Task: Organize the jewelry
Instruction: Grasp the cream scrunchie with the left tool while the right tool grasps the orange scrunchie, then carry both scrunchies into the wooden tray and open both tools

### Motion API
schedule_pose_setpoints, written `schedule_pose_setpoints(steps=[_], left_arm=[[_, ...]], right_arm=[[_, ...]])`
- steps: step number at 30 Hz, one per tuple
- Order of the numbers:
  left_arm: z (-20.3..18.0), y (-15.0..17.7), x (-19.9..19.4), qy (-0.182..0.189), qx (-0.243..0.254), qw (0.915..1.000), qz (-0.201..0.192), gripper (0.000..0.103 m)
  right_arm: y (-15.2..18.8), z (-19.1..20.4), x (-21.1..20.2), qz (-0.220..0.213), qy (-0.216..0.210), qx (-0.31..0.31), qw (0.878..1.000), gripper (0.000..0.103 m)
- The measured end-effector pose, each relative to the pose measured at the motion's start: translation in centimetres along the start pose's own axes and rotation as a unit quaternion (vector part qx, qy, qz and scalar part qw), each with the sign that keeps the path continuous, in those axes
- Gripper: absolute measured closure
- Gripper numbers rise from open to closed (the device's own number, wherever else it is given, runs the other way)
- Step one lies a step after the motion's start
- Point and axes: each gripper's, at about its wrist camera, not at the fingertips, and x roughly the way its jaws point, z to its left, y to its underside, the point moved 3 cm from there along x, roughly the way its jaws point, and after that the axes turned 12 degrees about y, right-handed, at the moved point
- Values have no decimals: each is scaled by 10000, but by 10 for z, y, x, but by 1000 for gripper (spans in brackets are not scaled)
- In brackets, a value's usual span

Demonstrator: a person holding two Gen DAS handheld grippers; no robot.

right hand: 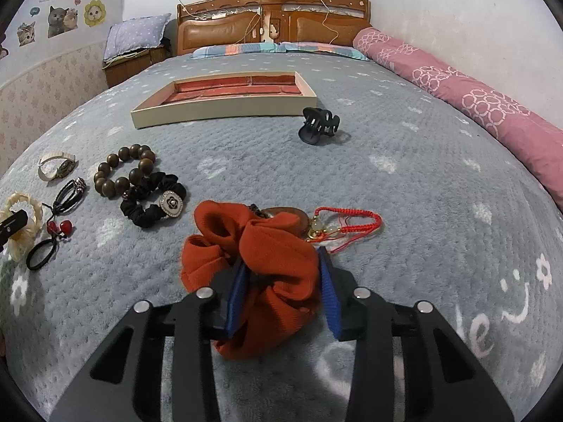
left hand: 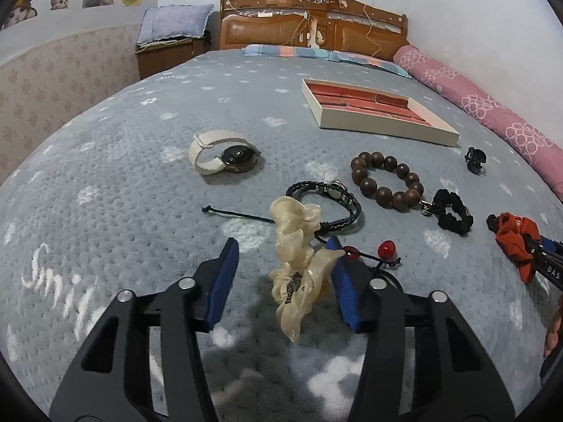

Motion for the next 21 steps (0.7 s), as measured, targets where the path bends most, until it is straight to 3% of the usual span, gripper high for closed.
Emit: schedule_pose_setpoints(steps=[9,21], left_arm=[[2,1,1,130,-97,9999,33,76],[4,0,-2,312,-185,9993,-40,86]], right_arm=[[0,1,-2,-78,-37,0,10000,74],[0,-8,-12,-304,-250,240,9989,84]])
